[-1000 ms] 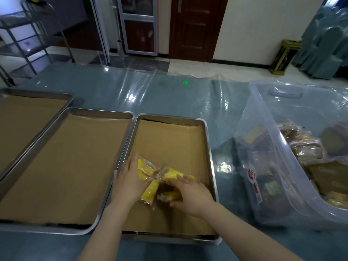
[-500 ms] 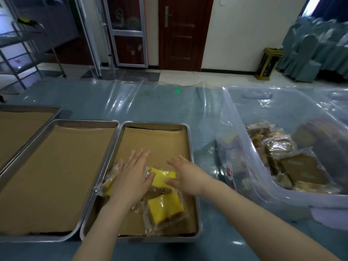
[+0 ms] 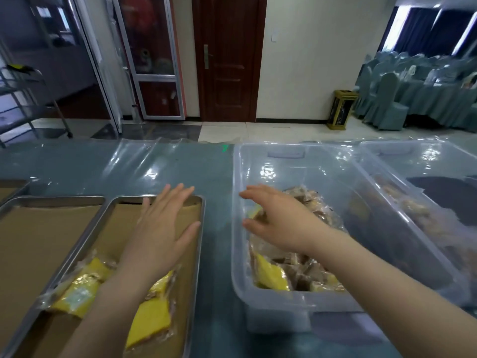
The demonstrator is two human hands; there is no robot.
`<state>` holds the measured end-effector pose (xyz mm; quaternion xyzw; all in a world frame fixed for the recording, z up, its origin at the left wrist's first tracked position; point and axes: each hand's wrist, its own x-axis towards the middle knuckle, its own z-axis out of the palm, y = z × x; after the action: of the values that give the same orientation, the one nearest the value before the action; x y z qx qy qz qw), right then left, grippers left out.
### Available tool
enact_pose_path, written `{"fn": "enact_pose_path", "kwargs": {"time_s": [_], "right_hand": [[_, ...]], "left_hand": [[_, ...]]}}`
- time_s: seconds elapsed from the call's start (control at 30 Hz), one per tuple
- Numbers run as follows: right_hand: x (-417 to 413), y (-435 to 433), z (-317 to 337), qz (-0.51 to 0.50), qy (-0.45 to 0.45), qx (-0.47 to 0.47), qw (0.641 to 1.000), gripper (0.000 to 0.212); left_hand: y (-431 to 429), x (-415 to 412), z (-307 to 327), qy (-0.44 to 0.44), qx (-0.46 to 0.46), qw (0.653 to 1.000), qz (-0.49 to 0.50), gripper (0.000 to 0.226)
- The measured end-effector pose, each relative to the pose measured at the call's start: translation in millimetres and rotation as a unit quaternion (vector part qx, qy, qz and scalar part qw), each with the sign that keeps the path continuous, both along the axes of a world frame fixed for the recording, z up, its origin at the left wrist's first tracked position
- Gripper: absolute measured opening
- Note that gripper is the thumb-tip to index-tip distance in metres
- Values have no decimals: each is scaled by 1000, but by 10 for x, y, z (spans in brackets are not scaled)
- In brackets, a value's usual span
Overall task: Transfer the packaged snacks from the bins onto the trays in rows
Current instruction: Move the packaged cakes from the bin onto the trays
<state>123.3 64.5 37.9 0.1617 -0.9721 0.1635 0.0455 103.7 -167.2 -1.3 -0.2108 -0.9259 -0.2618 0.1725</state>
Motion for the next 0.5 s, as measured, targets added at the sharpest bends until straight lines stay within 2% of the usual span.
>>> {"fn": "enact_pose_path", "kwargs": {"time_s": [0.13,0.27,0.33,0.4,0.5], "right_hand": [[16,634,-55,16,-29,58,998,60],[-87,1042,-159,45,-52,95,993,55],[-157,1136,-239,59,-79,124,987,56],[-214,1213,-337,70,-128,158,977,61],[-226,1347,-433,89,-249,145,953,64]], "left_hand": [[480,100,-7,-50,78,996,-13,53],[845,129,35,-173,220,958,-61,44],[988,124,23,-206,194,956,-74,49],[1080,120,-25,-220,126,965,-71,57],[1133,125,-81,-195,6,979,-54,67]]}}
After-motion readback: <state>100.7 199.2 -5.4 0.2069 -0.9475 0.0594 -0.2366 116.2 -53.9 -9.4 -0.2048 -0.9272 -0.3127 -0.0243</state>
